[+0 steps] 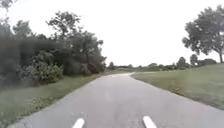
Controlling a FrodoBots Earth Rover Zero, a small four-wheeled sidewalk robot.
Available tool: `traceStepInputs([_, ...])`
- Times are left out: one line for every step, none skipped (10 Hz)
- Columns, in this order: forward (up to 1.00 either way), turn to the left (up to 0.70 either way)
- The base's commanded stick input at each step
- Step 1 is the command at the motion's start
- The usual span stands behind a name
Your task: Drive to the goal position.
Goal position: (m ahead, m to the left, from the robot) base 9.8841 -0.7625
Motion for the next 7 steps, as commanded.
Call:
traceStepInputs([0.5, 0.0])
traceStepInputs([0.5, 0.0])
traceStepInputs([0.5, 0.0])
traceStepInputs([0.5, 0.0])
traceStepInputs([0.5, 0.0])
traceStepInputs([0.5, 0.0])
traceStepInputs([0.5, 0.0])
